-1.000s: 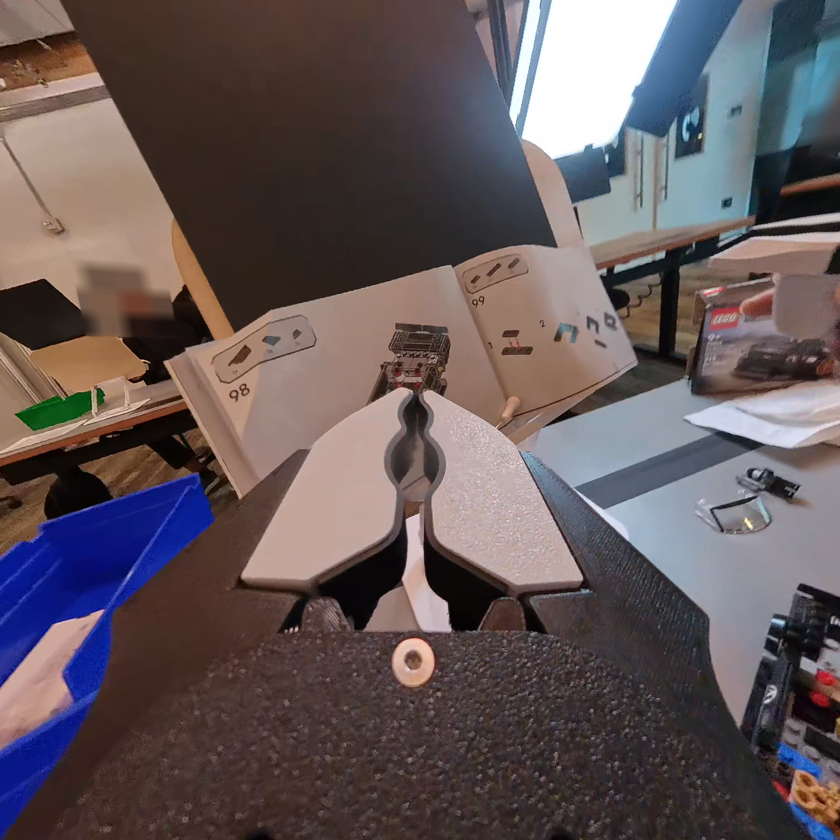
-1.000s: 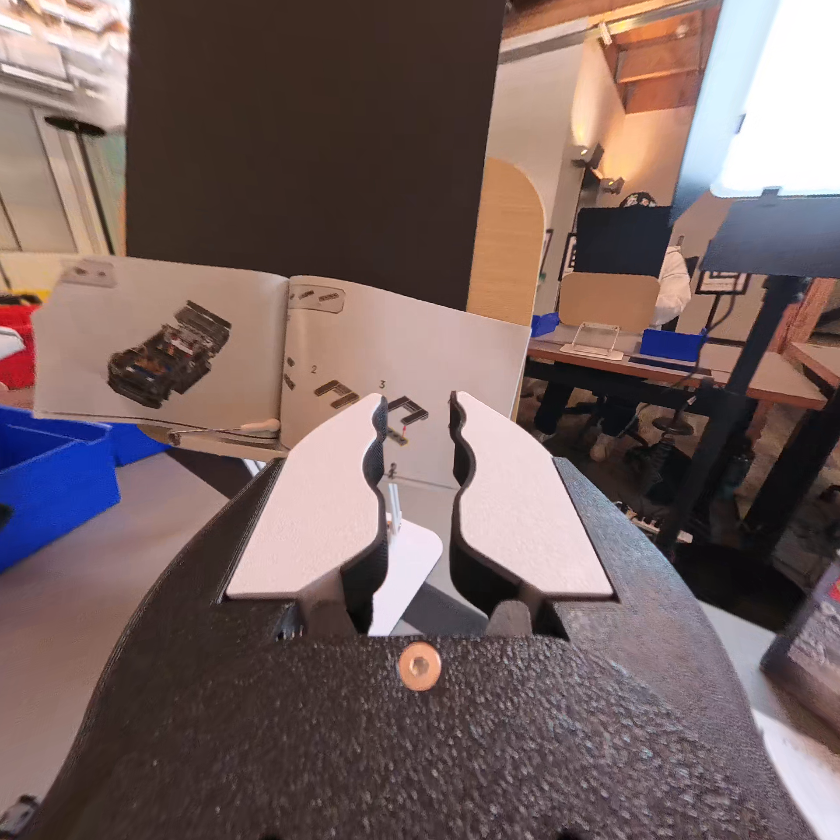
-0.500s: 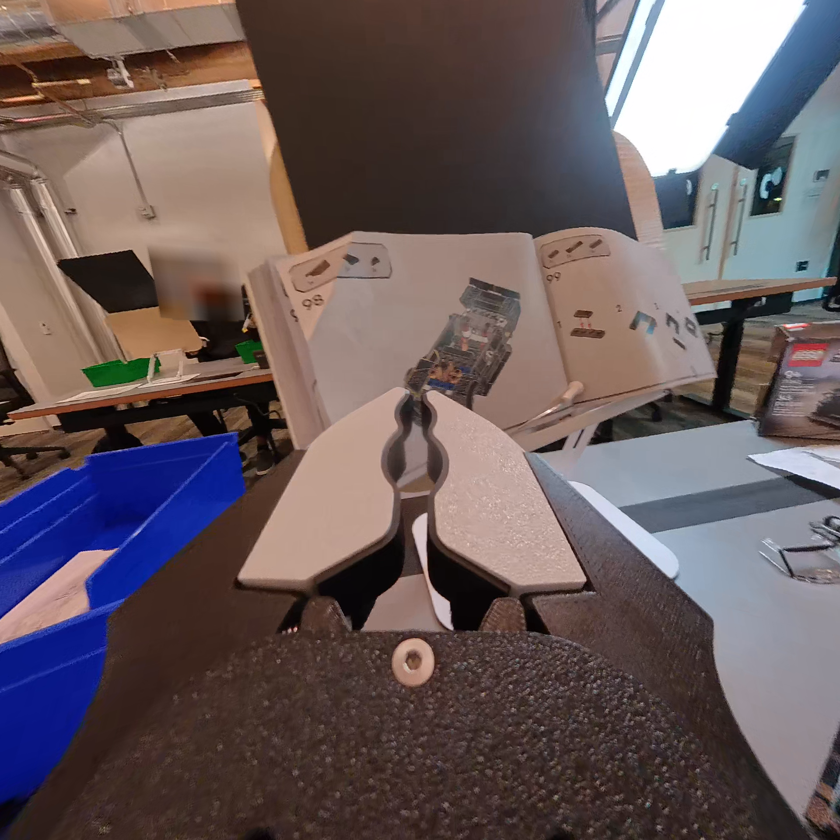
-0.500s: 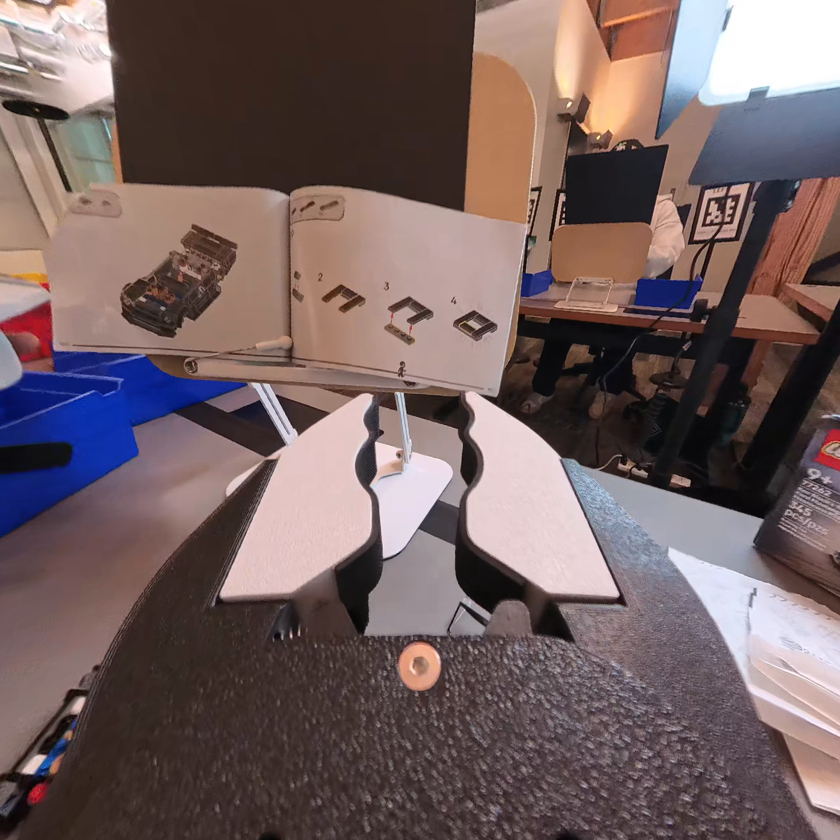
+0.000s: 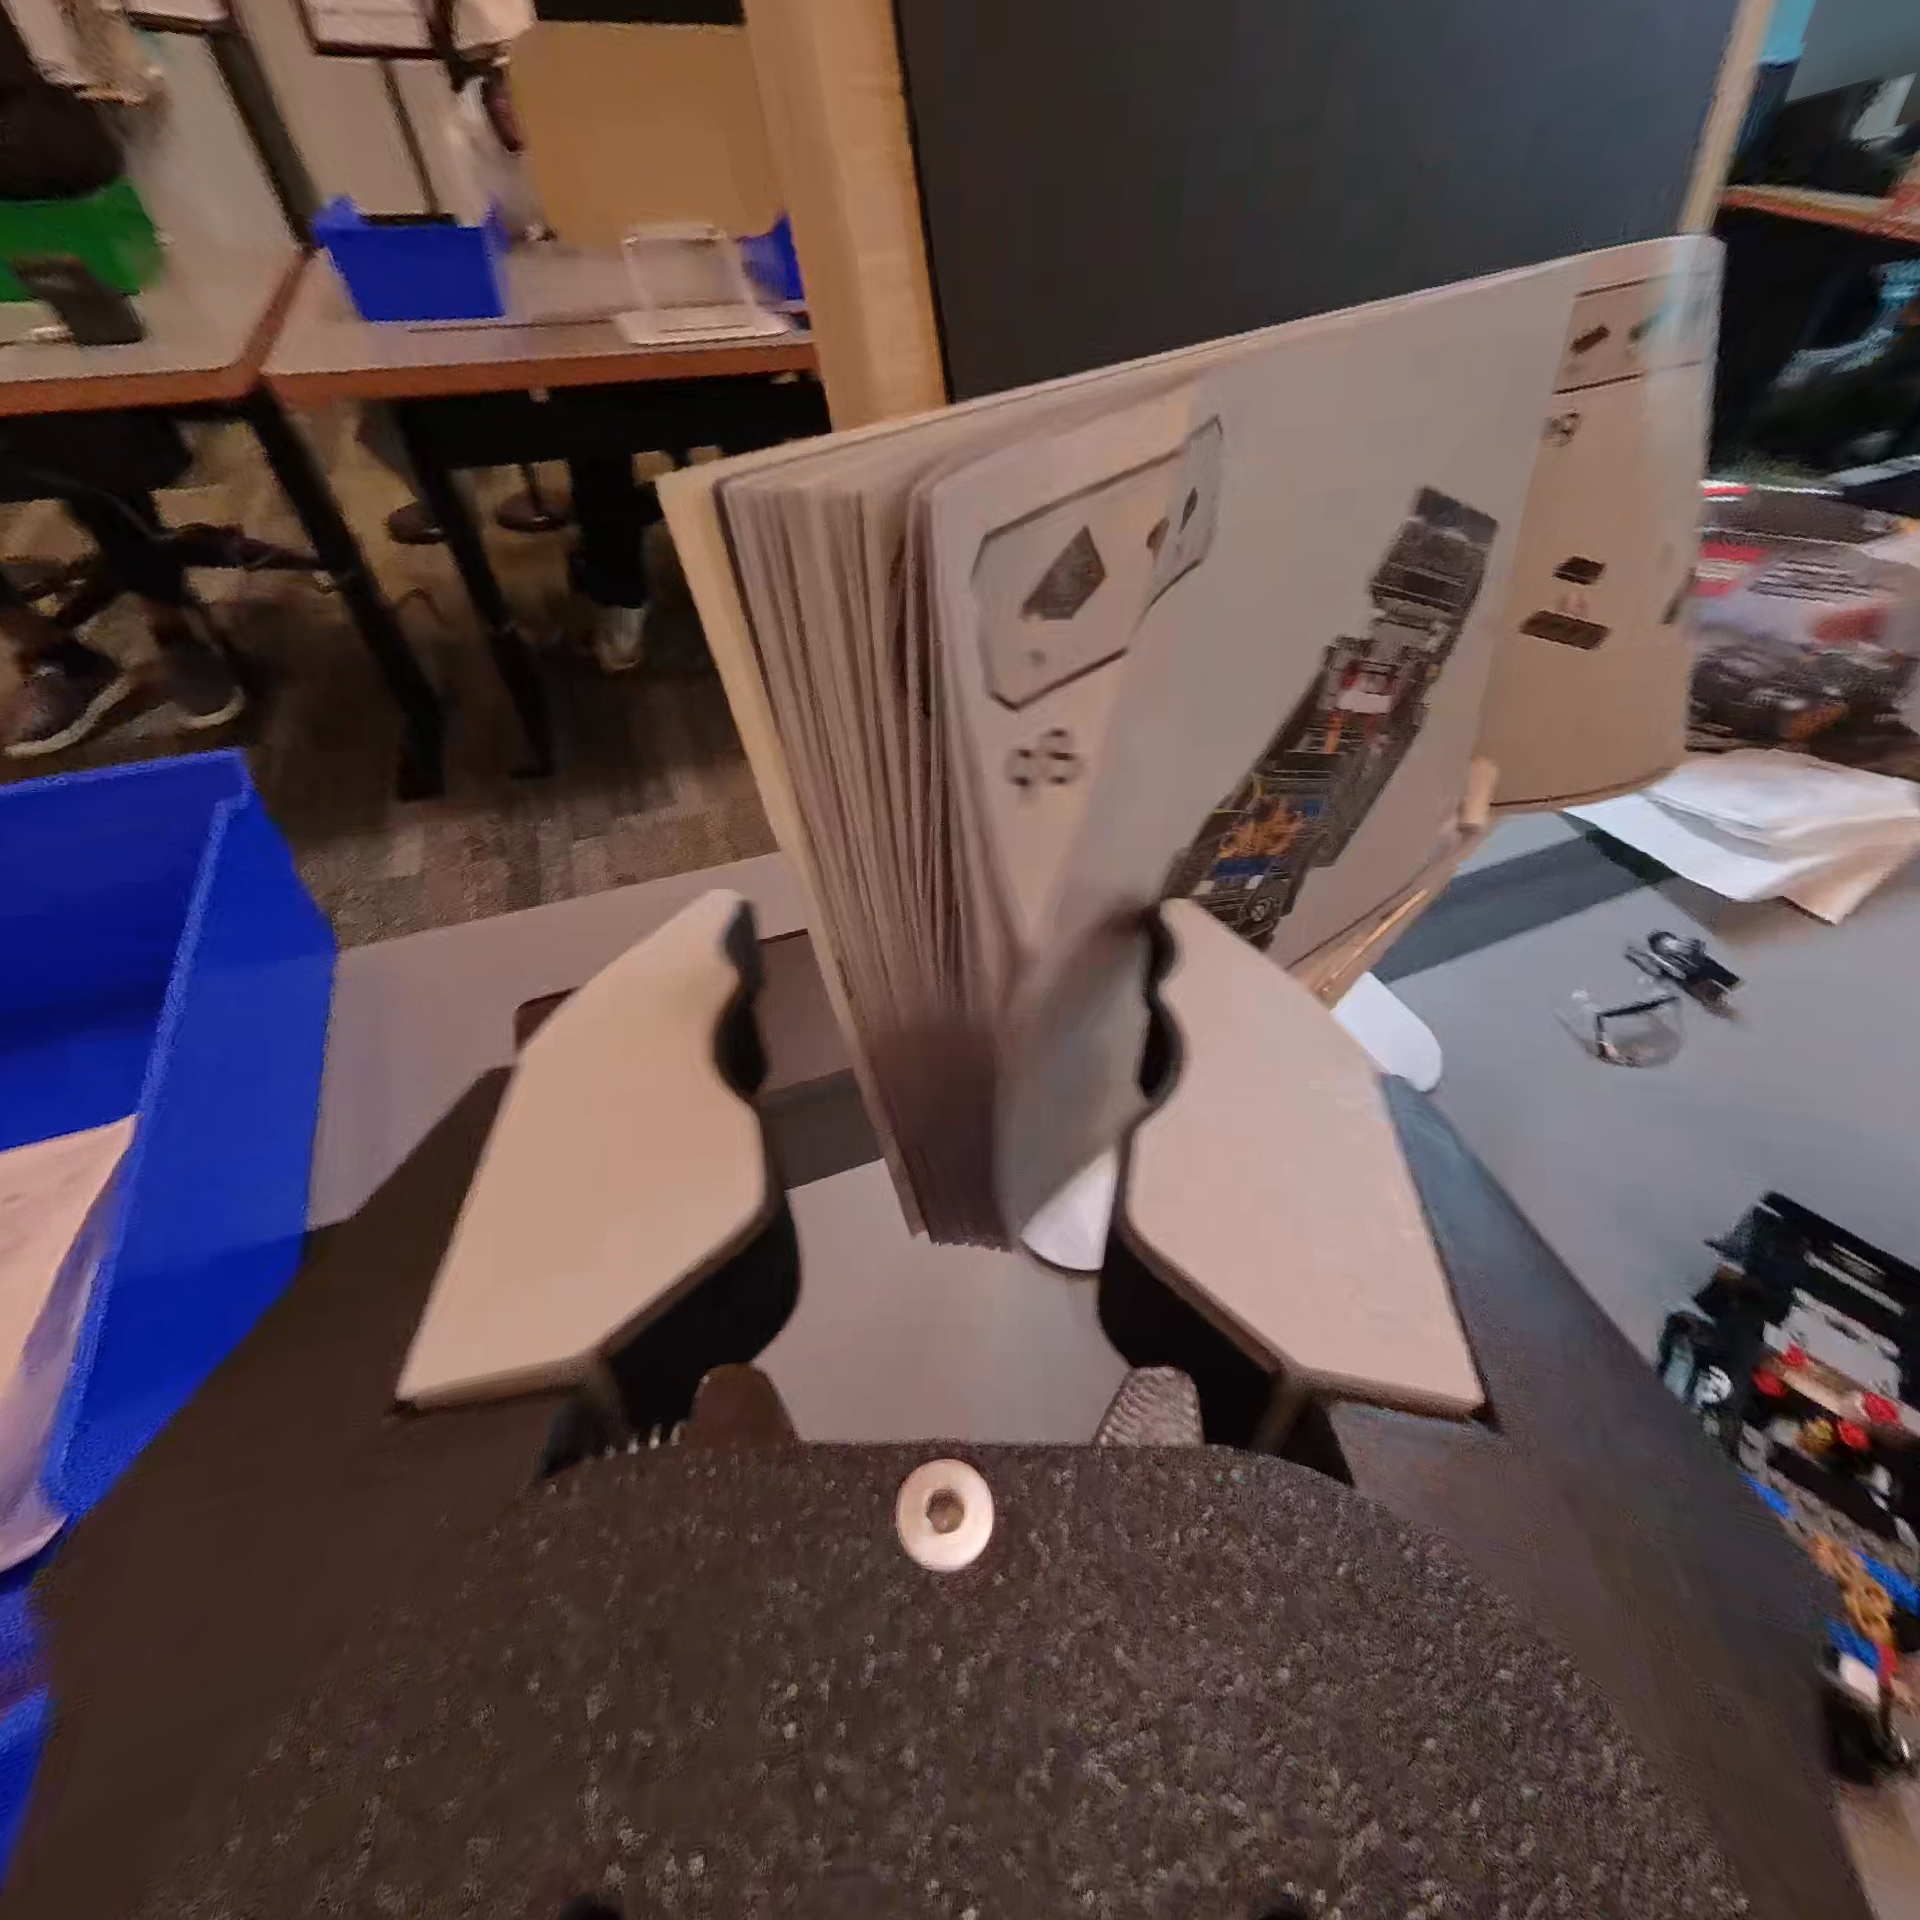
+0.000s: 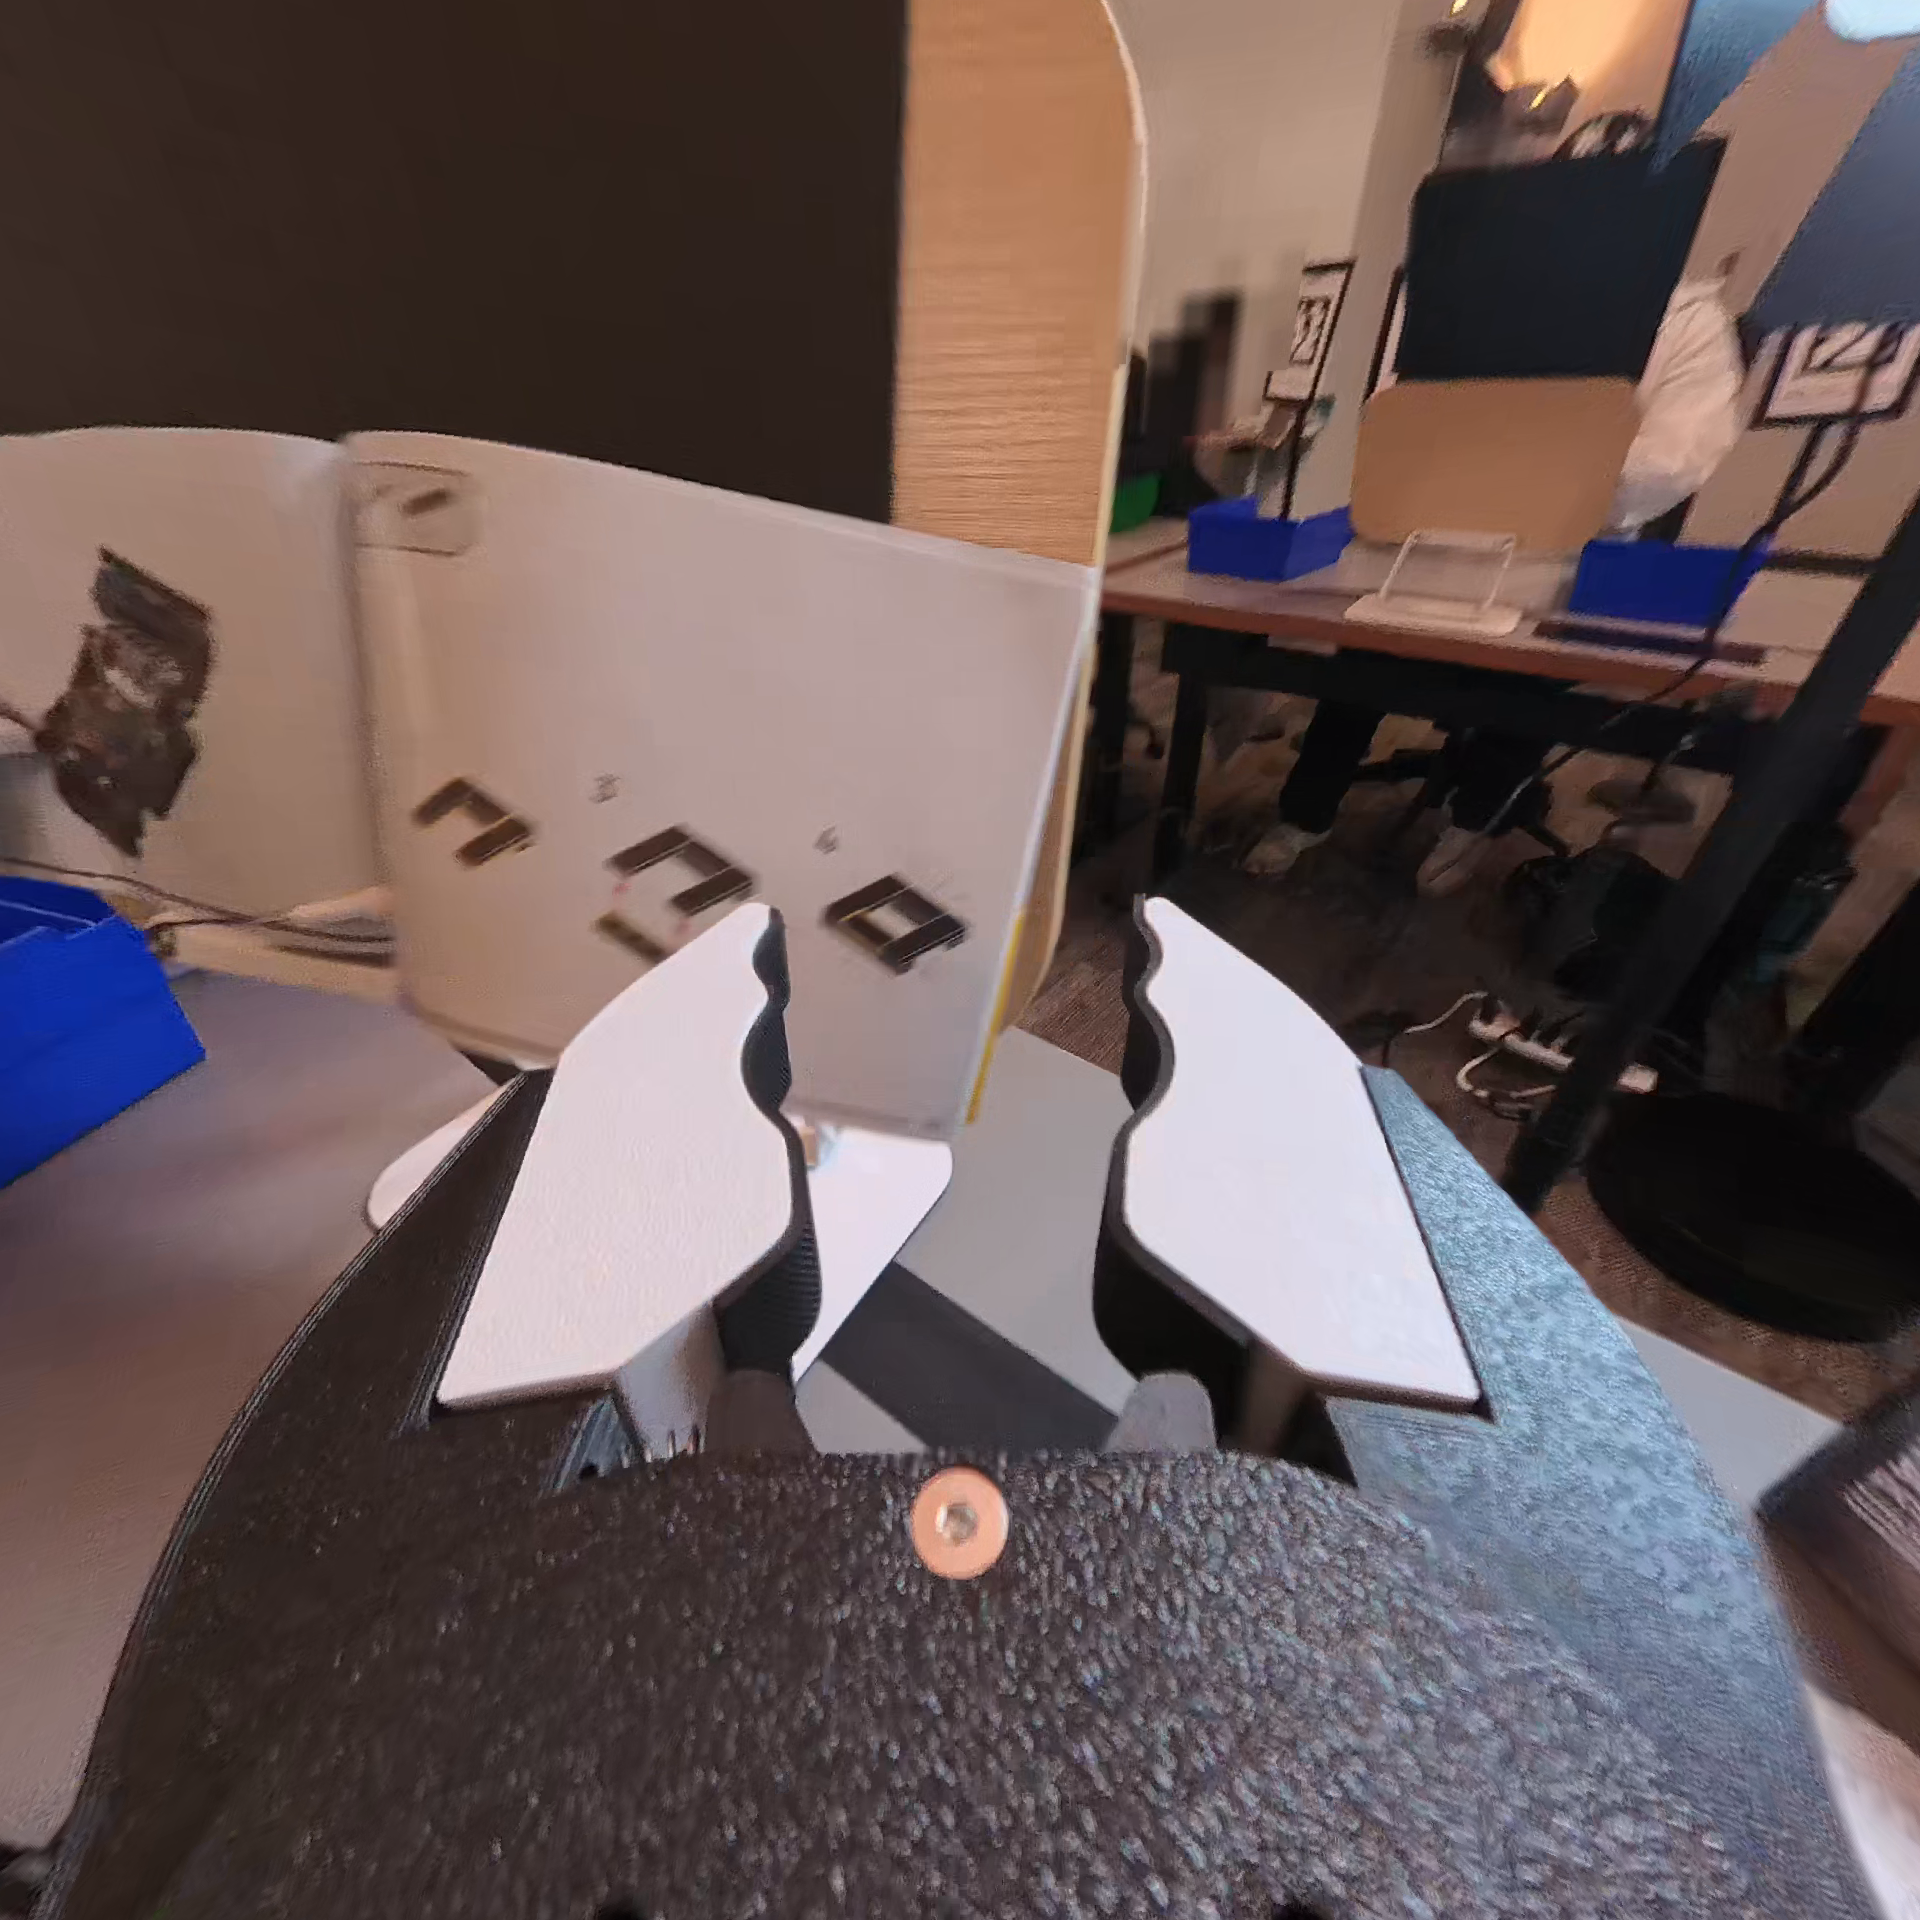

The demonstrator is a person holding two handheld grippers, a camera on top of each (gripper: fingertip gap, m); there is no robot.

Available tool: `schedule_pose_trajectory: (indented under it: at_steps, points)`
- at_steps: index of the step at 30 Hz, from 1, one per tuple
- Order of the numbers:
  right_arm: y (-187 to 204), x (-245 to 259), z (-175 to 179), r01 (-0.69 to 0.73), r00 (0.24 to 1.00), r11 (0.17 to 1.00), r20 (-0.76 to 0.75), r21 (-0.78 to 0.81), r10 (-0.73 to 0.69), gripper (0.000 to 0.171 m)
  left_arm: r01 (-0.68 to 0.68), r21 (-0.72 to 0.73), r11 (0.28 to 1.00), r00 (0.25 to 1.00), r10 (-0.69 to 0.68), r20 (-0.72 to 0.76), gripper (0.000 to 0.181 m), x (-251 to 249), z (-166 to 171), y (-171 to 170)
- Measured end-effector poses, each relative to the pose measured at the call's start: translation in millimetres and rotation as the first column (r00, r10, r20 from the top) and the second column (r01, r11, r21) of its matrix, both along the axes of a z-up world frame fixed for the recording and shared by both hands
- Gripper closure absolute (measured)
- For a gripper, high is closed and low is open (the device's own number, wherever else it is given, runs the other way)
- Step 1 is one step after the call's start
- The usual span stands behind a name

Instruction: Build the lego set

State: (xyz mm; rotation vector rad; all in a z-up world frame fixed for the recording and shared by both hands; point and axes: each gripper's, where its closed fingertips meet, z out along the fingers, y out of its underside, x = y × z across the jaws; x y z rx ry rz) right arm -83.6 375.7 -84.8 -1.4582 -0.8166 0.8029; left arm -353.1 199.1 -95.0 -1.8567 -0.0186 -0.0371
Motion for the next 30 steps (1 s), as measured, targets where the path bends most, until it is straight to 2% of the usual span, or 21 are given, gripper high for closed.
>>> schedule_pose_trajectory:
  at_steps: [1,3,6,9,12,18,20,21,23,26,30]
  points:
    - [14,-5,0,-0.027,1.000,0.999,0.011,-0.033,0.028,0.107,0.042,0.006,0.999,0.999,-0.042,0.012,0.126,3,-1,1]
    - [33,-16,2,-0.120,0.993,0.986,-0.005,-0.118,0.120,0.107,0.072,0.018,0.997,0.997,-0.072,0.022,0.133,5,-1,2]
    - [46,-34,25,-0.277,0.960,0.939,-0.104,-0.204,0.260,0.107,0.112,0.051,0.992,0.993,-0.110,-0.035,0.158,8,4,-4]
    - [50,-54,48,-0.386,0.921,0.892,-0.146,-0.236,0.360,0.114,0.111,0.045,0.993,0.992,-0.107,-0.073,0.159,7,3,-6]
    - [54,-65,59,-0.424,0.905,0.873,-0.159,-0.241,0.396,0.142,0.119,0.041,0.992,0.991,-0.116,-0.059,0.160,7,3,-7]
    - [51,-59,58,-0.490,0.871,0.836,-0.169,-0.246,0.461,0.147,0.160,0.051,0.986,0.987,-0.160,-0.005,0.163,6,2,-9]
    - [47,-53,57,-0.510,0.860,0.827,-0.173,-0.238,0.481,0.151,0.186,0.063,0.981,0.982,-0.187,0.010,0.177,4,4,-14]
    - [45,-50,57,-0.514,0.857,0.826,-0.175,-0.232,0.484,0.151,0.190,0.060,0.980,0.982,-0.191,0.011,0.177,1,3,-16]
    - [41,-47,57,-0.509,0.860,0.833,-0.160,-0.218,0.484,0.152,0.186,0.035,0.982,0.982,-0.185,-0.034,0.177,-2,-3,-16]
    - [39,-47,57,-0.484,0.874,0.849,-0.151,-0.212,0.461,0.151,0.196,0.038,0.980,0.980,-0.196,0.011,0.177,-5,-3,-13]
    - [39,-46,58,-0.429,0.903,0.881,-0.111,-0.198,0.415,0.150,0.193,0.040,0.980,0.981,-0.191,-0.033,0.174,-6,1,-12]
